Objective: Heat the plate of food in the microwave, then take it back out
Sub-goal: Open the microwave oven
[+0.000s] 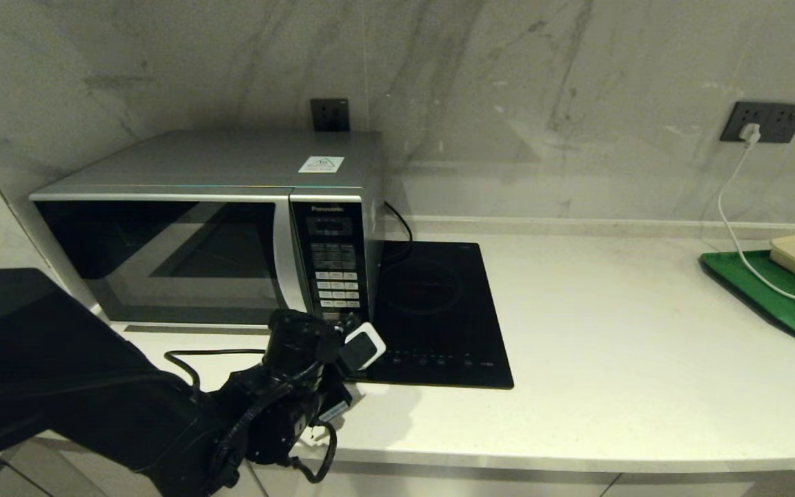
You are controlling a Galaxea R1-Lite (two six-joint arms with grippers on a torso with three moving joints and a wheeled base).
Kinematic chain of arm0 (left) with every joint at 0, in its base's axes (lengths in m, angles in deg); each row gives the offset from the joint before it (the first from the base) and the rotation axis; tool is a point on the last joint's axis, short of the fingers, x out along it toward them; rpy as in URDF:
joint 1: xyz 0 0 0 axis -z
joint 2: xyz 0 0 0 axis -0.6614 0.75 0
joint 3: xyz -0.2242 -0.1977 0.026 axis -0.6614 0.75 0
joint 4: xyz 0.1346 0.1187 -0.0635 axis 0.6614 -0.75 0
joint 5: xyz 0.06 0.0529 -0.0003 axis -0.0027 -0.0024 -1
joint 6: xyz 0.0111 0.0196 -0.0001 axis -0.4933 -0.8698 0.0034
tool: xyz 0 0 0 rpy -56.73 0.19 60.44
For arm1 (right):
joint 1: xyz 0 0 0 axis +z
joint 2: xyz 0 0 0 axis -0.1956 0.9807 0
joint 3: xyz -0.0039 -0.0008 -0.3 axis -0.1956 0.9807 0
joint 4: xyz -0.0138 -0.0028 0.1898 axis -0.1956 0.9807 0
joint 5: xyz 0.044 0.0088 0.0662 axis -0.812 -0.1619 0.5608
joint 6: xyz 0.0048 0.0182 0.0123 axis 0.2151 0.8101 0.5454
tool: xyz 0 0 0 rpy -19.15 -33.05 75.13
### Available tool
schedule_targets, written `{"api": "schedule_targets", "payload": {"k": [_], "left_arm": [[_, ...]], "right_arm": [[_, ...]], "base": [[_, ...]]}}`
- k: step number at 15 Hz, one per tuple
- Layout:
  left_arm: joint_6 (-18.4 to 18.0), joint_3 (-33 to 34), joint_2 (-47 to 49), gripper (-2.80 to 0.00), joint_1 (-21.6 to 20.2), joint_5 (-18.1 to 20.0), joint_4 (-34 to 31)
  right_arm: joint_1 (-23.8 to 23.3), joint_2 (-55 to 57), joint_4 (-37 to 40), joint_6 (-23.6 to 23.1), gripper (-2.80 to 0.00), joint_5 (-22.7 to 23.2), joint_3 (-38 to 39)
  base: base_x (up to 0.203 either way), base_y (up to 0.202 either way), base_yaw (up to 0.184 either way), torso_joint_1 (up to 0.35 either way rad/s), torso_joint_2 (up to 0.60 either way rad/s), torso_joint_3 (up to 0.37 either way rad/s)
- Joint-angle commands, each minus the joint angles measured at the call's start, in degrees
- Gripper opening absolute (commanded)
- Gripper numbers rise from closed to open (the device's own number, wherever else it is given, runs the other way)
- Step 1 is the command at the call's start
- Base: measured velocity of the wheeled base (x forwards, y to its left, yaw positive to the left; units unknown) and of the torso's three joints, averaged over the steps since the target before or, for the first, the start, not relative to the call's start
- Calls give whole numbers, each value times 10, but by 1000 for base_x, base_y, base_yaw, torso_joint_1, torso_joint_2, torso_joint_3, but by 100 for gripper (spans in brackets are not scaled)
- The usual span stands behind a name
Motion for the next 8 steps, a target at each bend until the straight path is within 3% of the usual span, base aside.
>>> {"api": "schedule_targets", "payload": {"k": [1, 8], "left_arm": [[-10, -20, 47, -280, 1, -4, 19], [-15, -24, 65, -280, 5, -5, 56]], "right_arm": [[0, 0, 1, 0, -280, 0, 0], [0, 0, 1, 0, -280, 0, 0]], "base": [[0, 0, 0, 0, 0, 0], [0, 0, 0, 0, 0, 0]]}}
